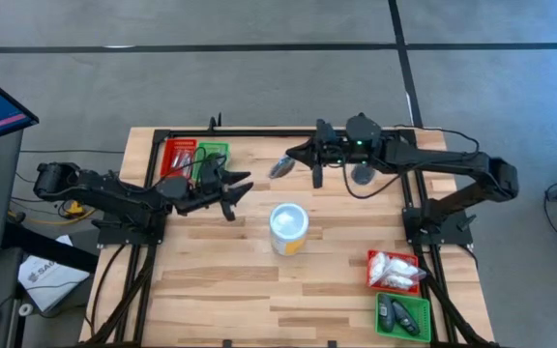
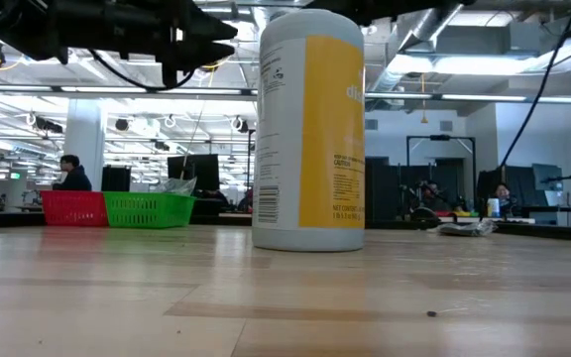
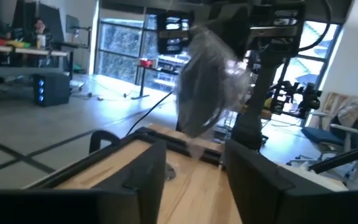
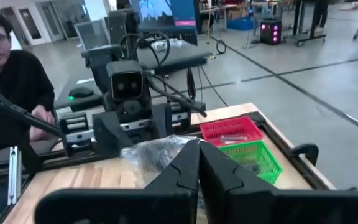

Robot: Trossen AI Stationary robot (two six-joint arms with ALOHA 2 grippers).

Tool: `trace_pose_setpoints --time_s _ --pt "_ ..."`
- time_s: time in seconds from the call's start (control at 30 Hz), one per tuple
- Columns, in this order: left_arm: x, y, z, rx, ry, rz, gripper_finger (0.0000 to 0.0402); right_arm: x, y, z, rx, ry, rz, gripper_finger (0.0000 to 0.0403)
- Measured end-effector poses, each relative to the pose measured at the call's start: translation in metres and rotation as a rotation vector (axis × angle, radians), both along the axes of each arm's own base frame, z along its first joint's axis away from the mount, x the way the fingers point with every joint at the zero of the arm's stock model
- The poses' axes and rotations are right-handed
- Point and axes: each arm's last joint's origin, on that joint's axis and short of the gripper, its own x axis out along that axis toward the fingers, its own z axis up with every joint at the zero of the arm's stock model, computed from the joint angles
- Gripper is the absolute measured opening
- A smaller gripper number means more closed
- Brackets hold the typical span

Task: Pick & Place Travel size toiletries
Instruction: Put the black hairbrush into the top green basket

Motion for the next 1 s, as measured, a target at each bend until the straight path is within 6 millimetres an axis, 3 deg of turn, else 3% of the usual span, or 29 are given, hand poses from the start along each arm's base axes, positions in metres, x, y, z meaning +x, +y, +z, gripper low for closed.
trace_pose_setpoints --time_s 0.23,0.5,0.83,1.0 --pt "0.002 0.0 0.0 0.013 -0.014 0.001 0.0197 0.029 0.002 0.001 -0.029 0.01 0.03 0.0" --pt "0.021 0.0 -0.012 0.081 -0.001 0.011 0.021 0.051 0.003 0.006 -0.045 0.005 0.05 0.0" --pt "0.047 0.001 0.002 0.151 -0.006 0.06 0.0209 0.054 0.006 0.003 -0.041 0.021 0.06 0.0" --pt "0.046 0.003 0.0 0.137 0.011 0.136 0.0174 0.054 0.006 0.002 -0.037 0.037 0.06 0.0"
